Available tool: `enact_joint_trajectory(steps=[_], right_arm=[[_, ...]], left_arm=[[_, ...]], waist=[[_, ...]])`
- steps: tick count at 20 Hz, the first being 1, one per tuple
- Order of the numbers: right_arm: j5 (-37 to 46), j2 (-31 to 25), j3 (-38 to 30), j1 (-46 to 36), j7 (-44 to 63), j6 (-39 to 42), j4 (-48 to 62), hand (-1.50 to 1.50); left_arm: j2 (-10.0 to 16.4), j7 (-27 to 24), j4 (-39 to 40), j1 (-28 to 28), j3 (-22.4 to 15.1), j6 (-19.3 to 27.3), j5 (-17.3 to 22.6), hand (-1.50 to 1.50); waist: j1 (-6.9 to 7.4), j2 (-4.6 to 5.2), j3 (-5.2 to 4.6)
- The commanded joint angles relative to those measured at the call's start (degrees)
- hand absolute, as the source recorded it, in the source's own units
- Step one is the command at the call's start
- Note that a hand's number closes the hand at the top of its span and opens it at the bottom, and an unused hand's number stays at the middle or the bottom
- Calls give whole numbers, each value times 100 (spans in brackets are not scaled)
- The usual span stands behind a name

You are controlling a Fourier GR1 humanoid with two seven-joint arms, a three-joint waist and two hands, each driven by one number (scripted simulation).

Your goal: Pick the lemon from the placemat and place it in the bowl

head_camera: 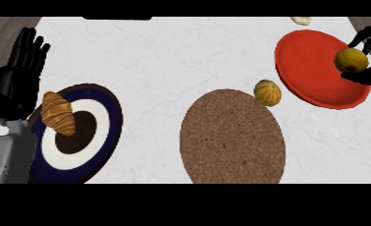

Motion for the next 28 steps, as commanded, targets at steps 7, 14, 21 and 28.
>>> enact_joint_trajectory(steps=[7, 14, 21, 28], right_arm=[[-793, 390, -890, -543, -324, -216, 1473, -150], [-1493, 225, -1752, -547, -863, -1129, 1465, -150], [-2089, -717, -2553, -354, -953, -1013, 2198, -150], [-2526, -1646, -3059, 109, -1444, -168, 2712, -150]], left_arm=[[-166, -243, 43, 68, -119, 61, -156, 0], [25, -232, 187, -7, 104, -104, 21, 0], [61, 344, -116, -258, 37, 88, -22, 0], [-79, -21, 71, -127, 11, -16, 13, 0]], waist=[[46, 35, 8], [-14, 34, 6], [29, 49, 19], [83, 107, 38]])
